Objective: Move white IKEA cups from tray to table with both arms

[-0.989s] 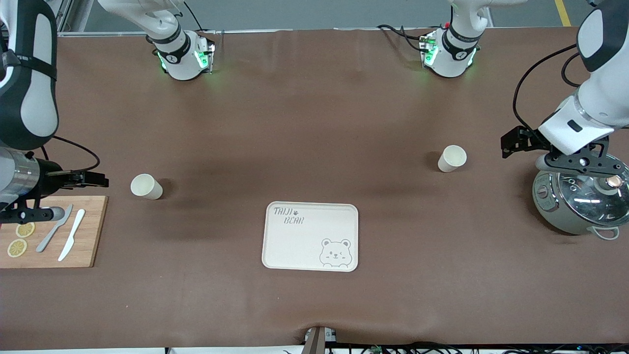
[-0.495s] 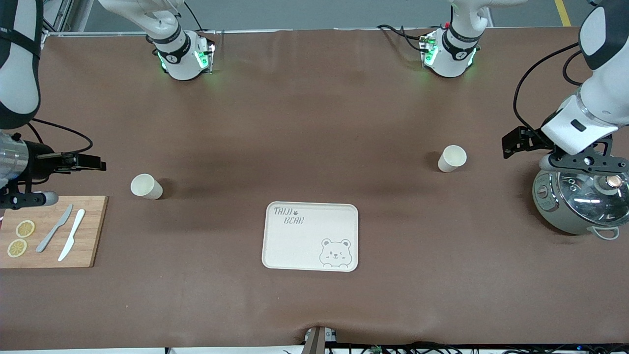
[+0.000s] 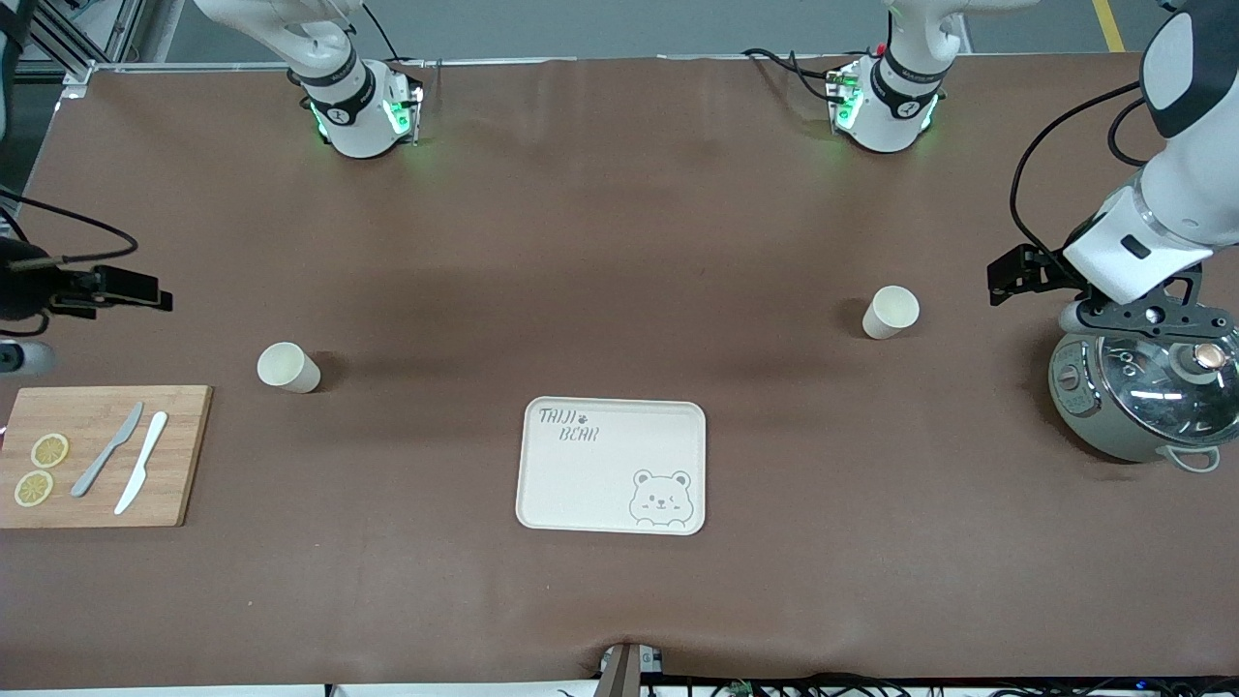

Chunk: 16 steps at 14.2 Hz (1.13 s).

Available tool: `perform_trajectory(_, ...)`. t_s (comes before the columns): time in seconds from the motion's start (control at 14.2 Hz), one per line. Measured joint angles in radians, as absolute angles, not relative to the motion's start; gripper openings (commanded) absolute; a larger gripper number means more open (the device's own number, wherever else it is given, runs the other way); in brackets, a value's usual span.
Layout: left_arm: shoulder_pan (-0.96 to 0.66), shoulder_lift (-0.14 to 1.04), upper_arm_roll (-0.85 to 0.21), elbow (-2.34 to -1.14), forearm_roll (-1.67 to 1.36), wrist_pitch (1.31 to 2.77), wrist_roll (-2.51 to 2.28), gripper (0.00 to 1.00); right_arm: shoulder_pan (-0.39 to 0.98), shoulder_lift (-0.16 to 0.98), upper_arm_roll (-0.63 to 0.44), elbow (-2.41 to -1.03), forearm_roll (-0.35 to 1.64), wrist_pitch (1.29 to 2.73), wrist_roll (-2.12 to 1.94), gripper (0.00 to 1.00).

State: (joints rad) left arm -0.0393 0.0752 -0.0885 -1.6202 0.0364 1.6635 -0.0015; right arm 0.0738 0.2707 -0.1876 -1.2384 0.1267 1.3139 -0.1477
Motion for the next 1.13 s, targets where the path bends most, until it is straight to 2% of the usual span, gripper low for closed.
perform_trajectory(0.28,-0.039,0.075,-0.088,-1.62,0.036,1.66,-0.002,1.0,0.045,0.195,-0.165,-1.262,0.127,1.308,-0.148,1.0)
perform_trajectory(0.71,-0.034,0.075,-0.087,-1.62,0.036,1.659,-0.002,1.0,0.045,0.051,-0.152,-1.429,0.123,1.366,-0.129,1.0)
perform_trajectory(1.13,-0.034,0.075,-0.087,-1.62,0.032,1.656,-0.002,1.0,0.046,0.027,-0.138,-1.454,0.103,1.361,-0.055,1.0)
